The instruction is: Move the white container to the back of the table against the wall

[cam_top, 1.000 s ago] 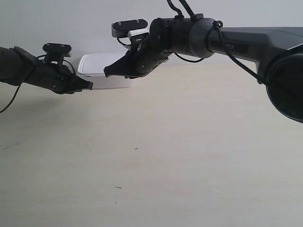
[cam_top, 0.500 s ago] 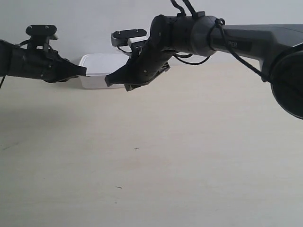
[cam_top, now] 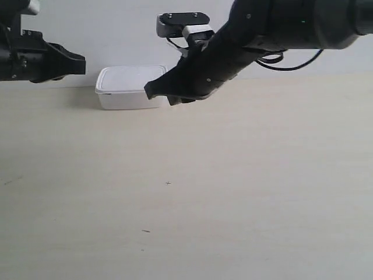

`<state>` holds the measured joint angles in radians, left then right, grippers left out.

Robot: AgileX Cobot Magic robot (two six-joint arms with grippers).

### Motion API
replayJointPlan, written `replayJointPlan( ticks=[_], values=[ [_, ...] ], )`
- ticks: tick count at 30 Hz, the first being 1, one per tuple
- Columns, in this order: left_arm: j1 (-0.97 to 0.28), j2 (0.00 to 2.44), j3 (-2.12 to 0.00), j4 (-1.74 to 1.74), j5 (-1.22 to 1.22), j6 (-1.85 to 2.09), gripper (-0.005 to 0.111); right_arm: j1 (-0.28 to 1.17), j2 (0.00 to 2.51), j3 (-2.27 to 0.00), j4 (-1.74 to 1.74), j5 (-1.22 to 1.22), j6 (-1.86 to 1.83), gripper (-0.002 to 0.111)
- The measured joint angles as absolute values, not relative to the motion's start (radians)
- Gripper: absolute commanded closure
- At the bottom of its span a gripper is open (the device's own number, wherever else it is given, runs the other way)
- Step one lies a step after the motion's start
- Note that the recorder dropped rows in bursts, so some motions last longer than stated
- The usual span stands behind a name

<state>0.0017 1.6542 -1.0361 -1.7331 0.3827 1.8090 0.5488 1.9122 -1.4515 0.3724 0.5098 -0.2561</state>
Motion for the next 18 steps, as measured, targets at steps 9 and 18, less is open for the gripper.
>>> replayJointPlan(
  ticks=[9, 18],
  values=[
    [0.002, 1.351, -0.865, -1.735, 0.405, 1.807, 0.107, 0.549, 1.508, -1.066, 0.384, 0.362, -0.261, 0.108],
    [0.002, 0.944, -0.704, -1.735, 0.394, 1.765, 0.107, 0.549, 1.105, -0.902, 0.388, 0.316, -0.261, 0.108]
  ],
)
